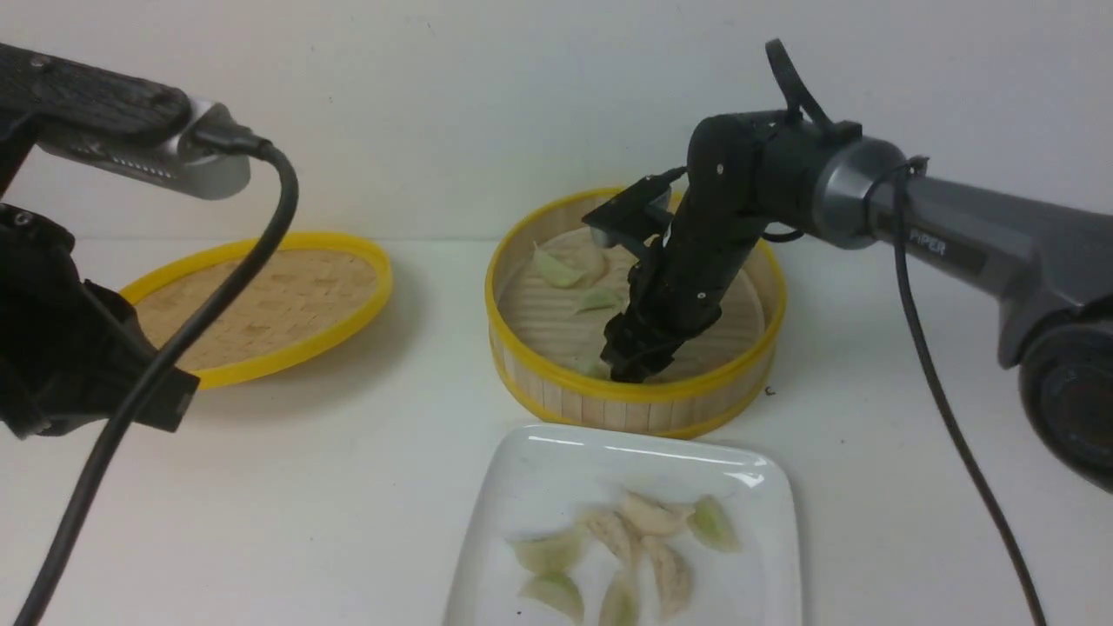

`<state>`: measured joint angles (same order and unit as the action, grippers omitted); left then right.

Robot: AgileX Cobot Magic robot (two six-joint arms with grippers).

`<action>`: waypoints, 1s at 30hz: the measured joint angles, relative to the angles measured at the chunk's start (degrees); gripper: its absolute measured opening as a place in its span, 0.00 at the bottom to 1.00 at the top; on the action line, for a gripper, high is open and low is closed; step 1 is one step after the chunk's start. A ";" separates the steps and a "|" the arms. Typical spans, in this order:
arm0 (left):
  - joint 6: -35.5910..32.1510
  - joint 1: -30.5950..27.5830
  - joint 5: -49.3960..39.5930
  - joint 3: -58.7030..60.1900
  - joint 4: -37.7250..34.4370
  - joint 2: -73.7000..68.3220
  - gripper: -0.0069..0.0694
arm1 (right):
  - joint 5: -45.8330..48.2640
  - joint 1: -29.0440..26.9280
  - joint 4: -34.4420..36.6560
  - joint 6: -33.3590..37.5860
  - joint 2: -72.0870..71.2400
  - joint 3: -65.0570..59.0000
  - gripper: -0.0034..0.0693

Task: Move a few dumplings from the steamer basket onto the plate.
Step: Use the right arm to grab a dumpling from inside the steamer, then use the right arm to put the dumpling into the plate

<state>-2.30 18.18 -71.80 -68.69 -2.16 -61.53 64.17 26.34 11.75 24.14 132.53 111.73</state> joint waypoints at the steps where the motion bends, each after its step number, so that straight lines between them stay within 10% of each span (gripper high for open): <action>1: 0.31 0.00 0.00 0.00 0.66 0.00 0.08 | 0.85 0.00 -0.86 -1.85 0.00 0.48 0.40; 3: 0.52 0.00 0.00 0.00 1.18 0.00 0.08 | 2.43 0.00 -1.66 -3.54 0.00 1.38 0.26; 12: 0.52 0.00 0.00 0.00 1.54 0.00 0.08 | 6.45 0.00 -2.51 -8.54 -9.09 7.68 0.29; 30: 0.47 0.00 0.00 0.00 1.54 0.00 0.08 | -8.74 0.05 10.97 -8.44 -26.92 -39.68 0.33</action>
<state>-1.83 18.18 -71.80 -68.69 -0.62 -61.53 55.43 26.39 22.72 15.71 105.61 72.04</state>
